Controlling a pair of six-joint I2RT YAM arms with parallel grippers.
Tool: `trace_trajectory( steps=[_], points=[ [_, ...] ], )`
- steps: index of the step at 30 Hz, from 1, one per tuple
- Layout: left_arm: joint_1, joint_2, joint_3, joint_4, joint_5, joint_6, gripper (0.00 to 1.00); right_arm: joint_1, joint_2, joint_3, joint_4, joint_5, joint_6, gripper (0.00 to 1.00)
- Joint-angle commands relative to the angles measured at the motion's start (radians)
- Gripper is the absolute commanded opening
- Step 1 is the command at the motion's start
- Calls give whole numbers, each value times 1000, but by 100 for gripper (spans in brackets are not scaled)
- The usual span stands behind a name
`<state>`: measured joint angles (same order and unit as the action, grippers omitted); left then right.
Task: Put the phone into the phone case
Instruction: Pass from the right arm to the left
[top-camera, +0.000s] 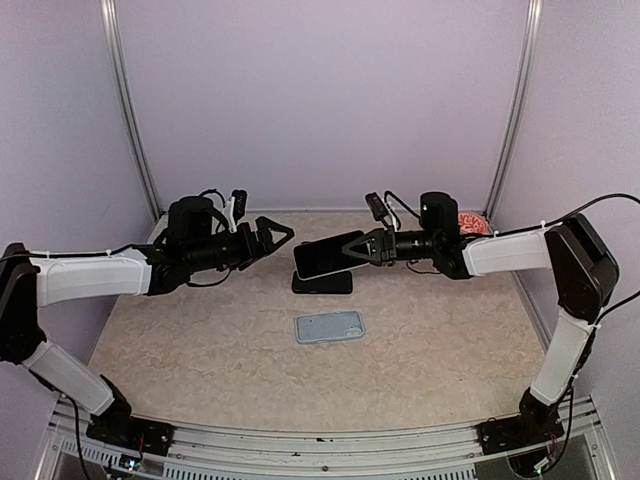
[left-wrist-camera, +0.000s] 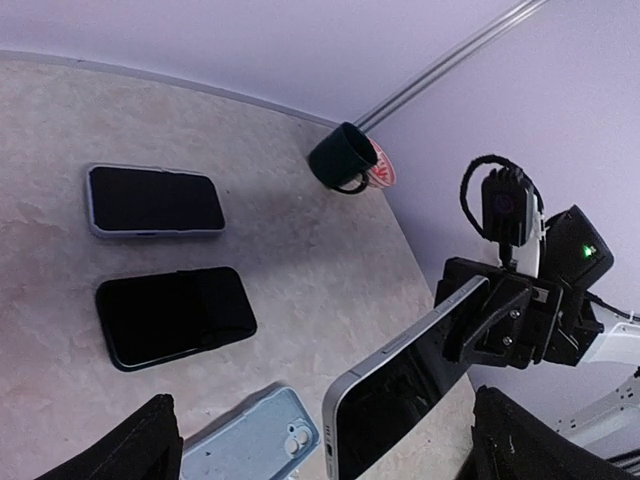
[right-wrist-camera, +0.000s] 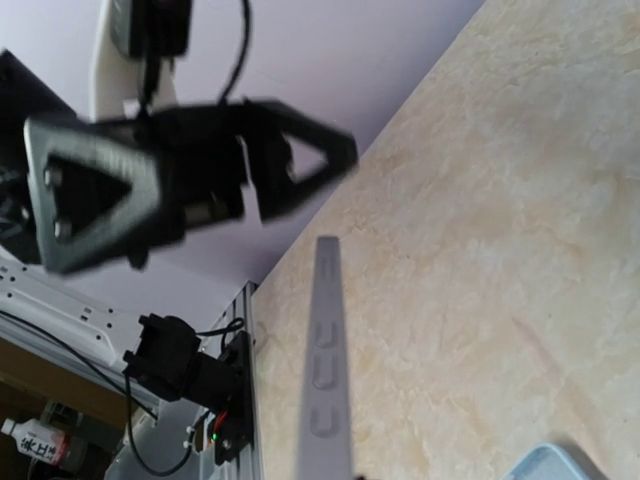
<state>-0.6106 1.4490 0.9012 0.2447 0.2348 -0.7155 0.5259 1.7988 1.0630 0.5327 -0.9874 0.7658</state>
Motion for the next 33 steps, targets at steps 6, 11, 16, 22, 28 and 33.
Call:
trace_trajectory(
  steps=[6, 11, 16, 22, 28, 33],
  points=[
    [-63, 100, -8, 358, 227, -119, 93, -14, -27, -21, 243, -58, 85, 0],
    [-77, 158, -7, 448, 279, -179, 89, -14, -12, -50, 411, -92, 171, 0],
    [-95, 193, 4, 468, 282, -185, 87, -14, 7, -53, 428, -96, 183, 0],
    [-110, 225, 25, 489, 301, -195, 81, -14, 38, -60, 474, -111, 222, 0],
    [-122, 250, 46, 516, 326, -206, 76, -12, 49, -64, 484, -114, 228, 0],
    [-127, 261, 56, 520, 333, -209, 70, -10, 58, -65, 487, -116, 229, 0]
  ],
)
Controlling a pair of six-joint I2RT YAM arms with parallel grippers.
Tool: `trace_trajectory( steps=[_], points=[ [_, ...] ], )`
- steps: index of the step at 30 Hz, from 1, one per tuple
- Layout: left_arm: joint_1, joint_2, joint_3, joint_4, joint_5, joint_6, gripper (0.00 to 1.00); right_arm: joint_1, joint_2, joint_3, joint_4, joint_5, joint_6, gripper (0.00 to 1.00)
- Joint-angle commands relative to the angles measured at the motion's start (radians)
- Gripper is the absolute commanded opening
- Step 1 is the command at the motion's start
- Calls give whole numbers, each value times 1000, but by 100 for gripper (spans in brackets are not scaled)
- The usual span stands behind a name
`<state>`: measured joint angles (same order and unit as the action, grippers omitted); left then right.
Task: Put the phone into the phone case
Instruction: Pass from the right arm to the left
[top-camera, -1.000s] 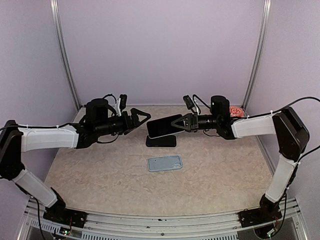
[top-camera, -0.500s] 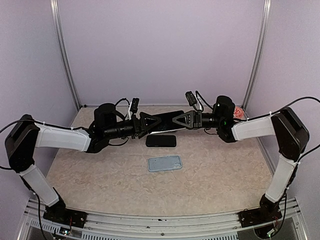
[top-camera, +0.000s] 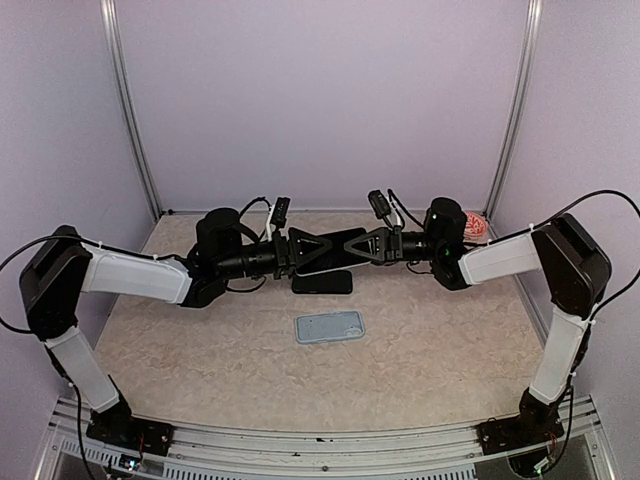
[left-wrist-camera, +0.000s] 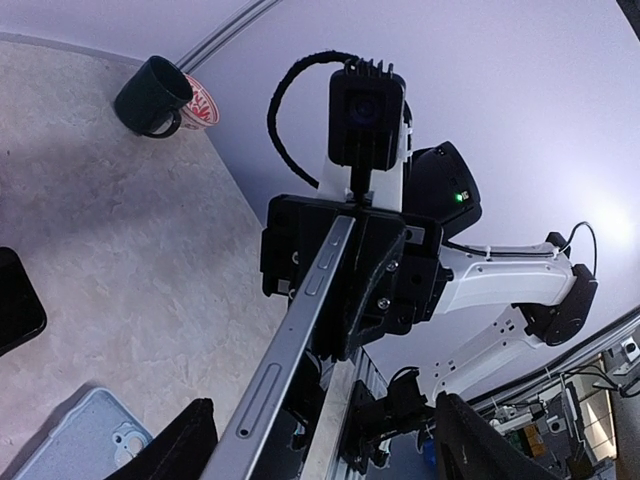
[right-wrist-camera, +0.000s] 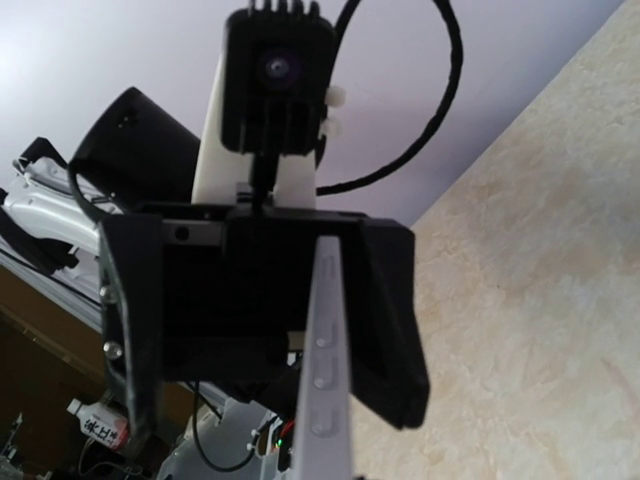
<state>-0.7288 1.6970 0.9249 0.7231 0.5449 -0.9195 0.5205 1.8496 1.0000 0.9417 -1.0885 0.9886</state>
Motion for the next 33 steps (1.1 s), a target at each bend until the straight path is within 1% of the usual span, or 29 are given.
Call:
trace_trajectory(
  steps=[1, 8, 15, 23, 28, 31, 33],
  points=[
    [-9, 14, 32, 42, 24, -5, 69, -4, 9, -2, 79, -17, 7, 0],
    [-12, 15, 34, 45, 30, -1, 54, -4, 18, -6, 83, -19, 12, 0],
    [-15, 23, 35, 60, 47, -8, 33, -4, 22, -10, 88, -21, 12, 0],
    [-17, 32, 35, 72, 62, -13, 13, -4, 23, -10, 87, -25, 8, 4],
    [-17, 30, 33, 73, 64, -14, 5, -4, 24, -10, 85, -29, 10, 10],
    [-17, 28, 31, 71, 63, -12, 1, -4, 24, -10, 81, -33, 11, 21],
    [-15, 25, 27, 66, 60, -13, 0, -4, 23, -11, 74, -34, 15, 31]
  ],
)
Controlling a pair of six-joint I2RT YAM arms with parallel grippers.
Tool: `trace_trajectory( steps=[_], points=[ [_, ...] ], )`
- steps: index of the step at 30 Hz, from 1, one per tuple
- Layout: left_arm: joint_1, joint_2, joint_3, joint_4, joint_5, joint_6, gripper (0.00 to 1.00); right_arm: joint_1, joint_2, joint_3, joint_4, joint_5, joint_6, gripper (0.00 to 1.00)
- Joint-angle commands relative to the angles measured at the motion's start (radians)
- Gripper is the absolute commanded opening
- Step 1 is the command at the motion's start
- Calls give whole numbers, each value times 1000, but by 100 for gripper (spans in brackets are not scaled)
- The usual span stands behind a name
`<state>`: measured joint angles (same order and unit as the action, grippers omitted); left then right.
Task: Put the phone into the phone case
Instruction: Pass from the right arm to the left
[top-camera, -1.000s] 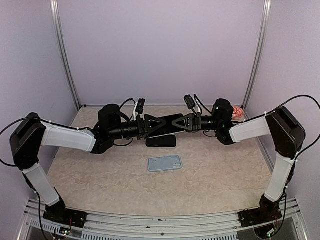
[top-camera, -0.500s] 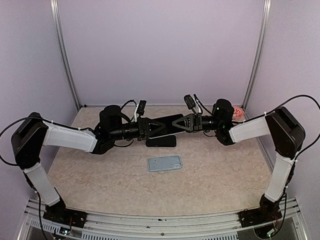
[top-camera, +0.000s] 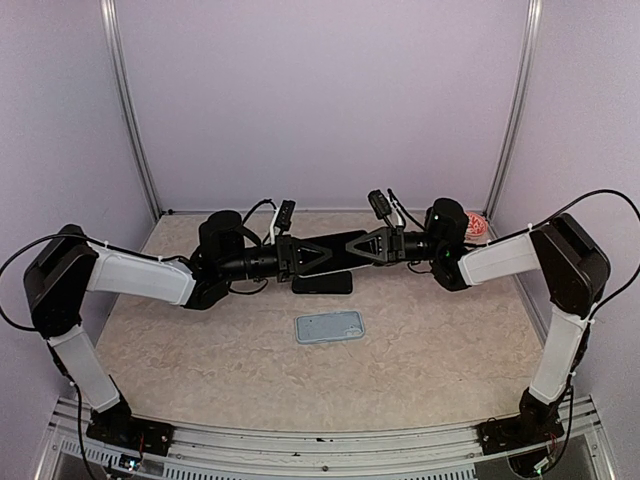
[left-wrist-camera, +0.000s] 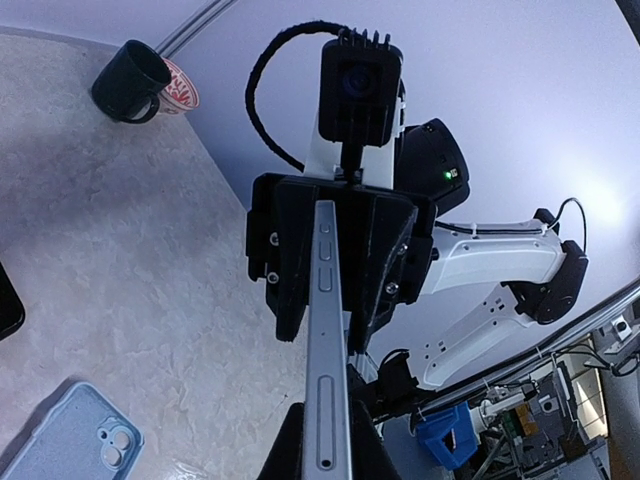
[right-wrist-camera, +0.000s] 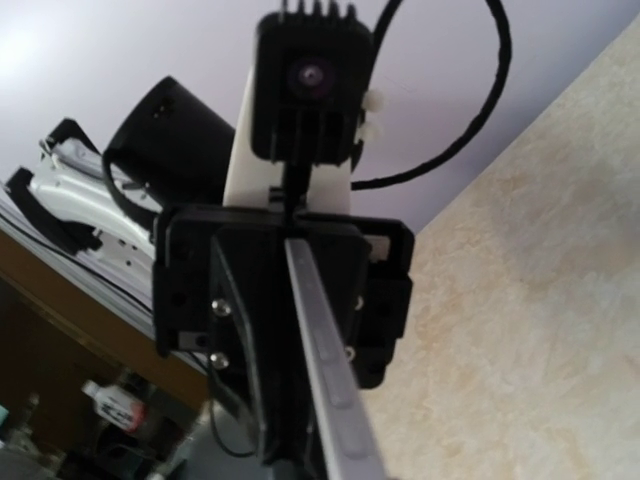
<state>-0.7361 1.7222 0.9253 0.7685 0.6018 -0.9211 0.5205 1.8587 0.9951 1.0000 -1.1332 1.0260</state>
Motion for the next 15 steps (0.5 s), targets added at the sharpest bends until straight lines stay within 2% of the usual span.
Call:
trace_trajectory(
  steps=[1, 6, 15],
  points=[
    [-7, -3, 25, 19, 2, -10, 0, -5, 13, -6, 12, 10, -20, 35],
    [0, -23, 7, -7, -10, 0, 0, -5, -13, -7, -62, 15, -65, 51],
    [0, -89, -44, -89, -46, 29, 0, -8, -63, -5, -320, 78, -230, 64]
  ],
)
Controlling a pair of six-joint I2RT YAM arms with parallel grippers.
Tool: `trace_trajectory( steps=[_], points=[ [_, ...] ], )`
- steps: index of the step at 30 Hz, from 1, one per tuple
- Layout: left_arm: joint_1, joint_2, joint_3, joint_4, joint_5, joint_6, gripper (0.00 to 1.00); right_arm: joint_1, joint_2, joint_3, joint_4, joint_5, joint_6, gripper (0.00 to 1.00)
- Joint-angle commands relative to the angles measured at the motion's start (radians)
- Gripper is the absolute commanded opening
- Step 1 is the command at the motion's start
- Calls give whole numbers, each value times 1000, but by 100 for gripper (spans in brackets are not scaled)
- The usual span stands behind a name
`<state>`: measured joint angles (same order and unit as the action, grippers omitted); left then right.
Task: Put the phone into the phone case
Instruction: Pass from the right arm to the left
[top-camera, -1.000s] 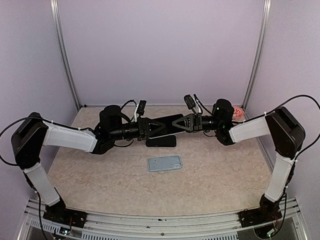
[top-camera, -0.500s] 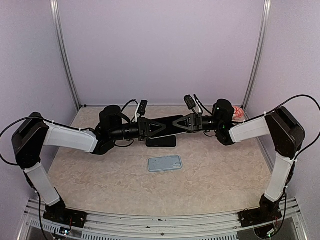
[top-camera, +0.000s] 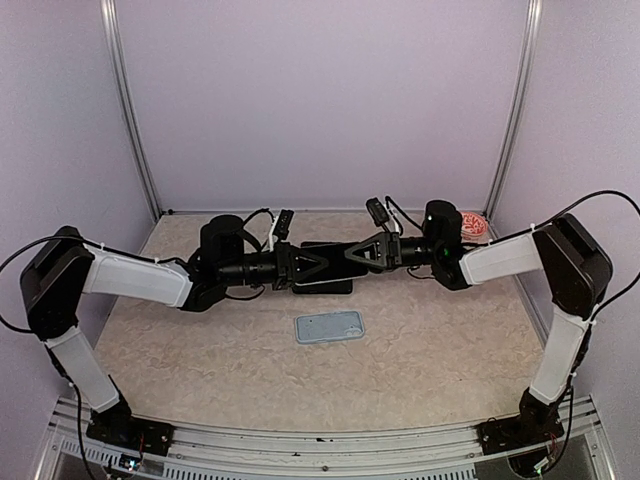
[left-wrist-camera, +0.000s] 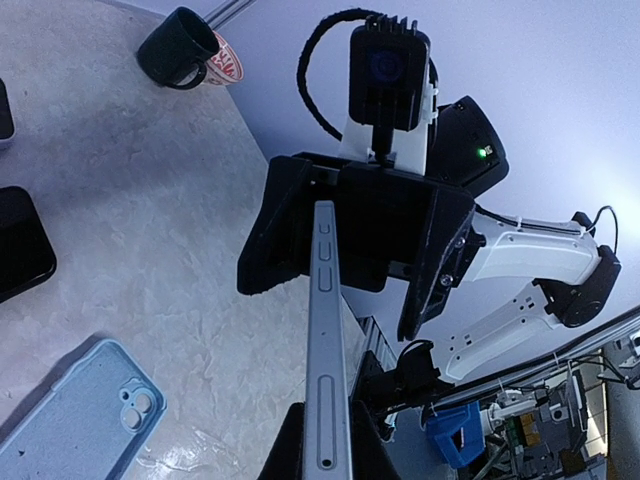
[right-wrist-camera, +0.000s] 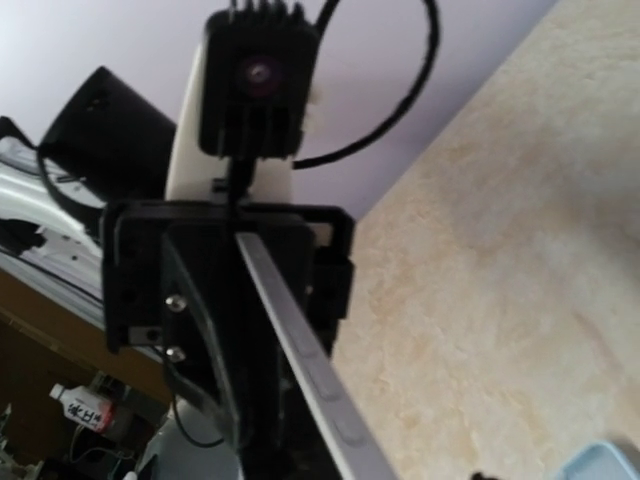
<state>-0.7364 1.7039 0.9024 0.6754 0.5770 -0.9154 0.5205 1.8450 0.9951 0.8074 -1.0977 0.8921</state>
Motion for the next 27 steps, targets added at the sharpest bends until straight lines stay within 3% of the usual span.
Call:
trace_trajectory(
  steps=[1, 17, 27],
  points=[
    [0, -78, -31, -1, -27, 25, 0, -8, -52, -6, -146, 48, -108, 64],
    [-14, -190, -91, -229, -129, 52, 0, -14, -107, -40, -440, 203, -253, 78],
    [-15, -164, -64, -348, -151, 47, 0, -22, -96, -40, -569, 294, -289, 82]
  ],
)
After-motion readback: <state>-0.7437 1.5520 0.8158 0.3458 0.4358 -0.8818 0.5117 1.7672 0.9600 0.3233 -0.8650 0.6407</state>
